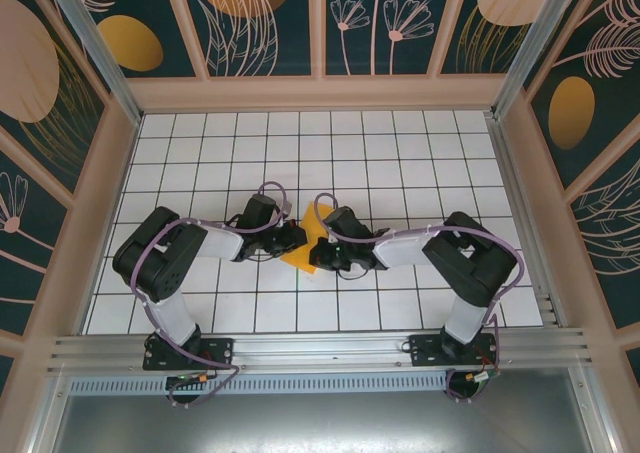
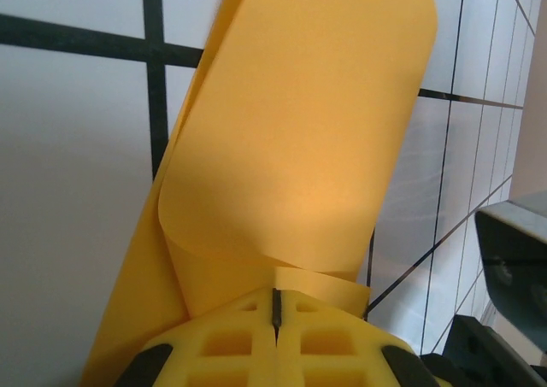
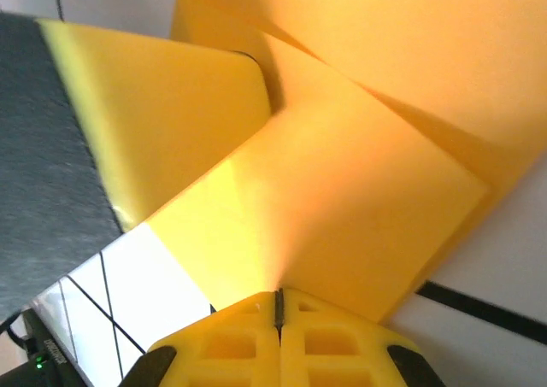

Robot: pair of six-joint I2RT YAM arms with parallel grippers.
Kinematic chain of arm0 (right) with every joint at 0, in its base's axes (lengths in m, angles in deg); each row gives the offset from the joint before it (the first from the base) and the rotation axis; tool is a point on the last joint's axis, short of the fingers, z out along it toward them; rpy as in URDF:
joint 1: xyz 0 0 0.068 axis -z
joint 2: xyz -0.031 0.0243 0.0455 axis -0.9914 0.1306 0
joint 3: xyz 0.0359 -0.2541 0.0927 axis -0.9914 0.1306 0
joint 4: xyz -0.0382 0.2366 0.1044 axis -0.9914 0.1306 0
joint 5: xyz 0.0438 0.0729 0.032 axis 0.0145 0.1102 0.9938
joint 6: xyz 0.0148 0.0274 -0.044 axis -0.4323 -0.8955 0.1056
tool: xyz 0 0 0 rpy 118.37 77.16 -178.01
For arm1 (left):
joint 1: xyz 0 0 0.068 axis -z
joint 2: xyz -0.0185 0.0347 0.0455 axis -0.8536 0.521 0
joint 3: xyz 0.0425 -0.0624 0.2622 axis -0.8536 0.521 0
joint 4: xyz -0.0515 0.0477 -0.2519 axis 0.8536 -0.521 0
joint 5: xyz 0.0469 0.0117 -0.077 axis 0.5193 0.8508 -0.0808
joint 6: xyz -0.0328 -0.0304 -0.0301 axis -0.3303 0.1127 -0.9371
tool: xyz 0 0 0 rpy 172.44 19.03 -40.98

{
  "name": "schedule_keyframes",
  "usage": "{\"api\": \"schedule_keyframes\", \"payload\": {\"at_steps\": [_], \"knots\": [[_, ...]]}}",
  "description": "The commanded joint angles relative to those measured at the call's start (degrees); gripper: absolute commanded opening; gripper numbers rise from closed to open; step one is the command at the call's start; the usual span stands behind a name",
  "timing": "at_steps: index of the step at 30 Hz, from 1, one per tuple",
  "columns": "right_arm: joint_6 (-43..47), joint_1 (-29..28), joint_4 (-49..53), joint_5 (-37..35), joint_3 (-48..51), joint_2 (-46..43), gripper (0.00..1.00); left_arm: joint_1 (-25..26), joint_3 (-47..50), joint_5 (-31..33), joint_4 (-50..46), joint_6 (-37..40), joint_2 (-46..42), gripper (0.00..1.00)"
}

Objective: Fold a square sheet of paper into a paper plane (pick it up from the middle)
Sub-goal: Fold the triangle a second time at the center of the table.

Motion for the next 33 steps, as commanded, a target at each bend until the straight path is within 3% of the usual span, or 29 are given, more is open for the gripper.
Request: {"api": "schedule_keyframes", "payload": {"at_steps": [1, 18, 24, 33], "knots": [[-0.5, -0.1, 0.7, 0.5, 2.7, 1.6, 0.03, -0.2, 0.9, 0.8, -1.9, 1.1, 1.2, 0.00], [1.2, -0.2, 1.5, 0.4, -1.3, -3.5, 0.04, -0.2, -0.1, 0.8, -2.7, 1.8, 1.3, 0.00], [-0.7, -0.3, -3.8, 3.8, -2.4, -1.4, 0.05, -0.2, -0.1, 0.7, -2.6, 1.6, 1.2, 0.00], [-0.9, -0.3, -0.4, 3.5, -0.5, 2.8, 0.05, -0.2, -0.1, 0.6, -2.6, 1.7, 0.7, 0.00]]}}
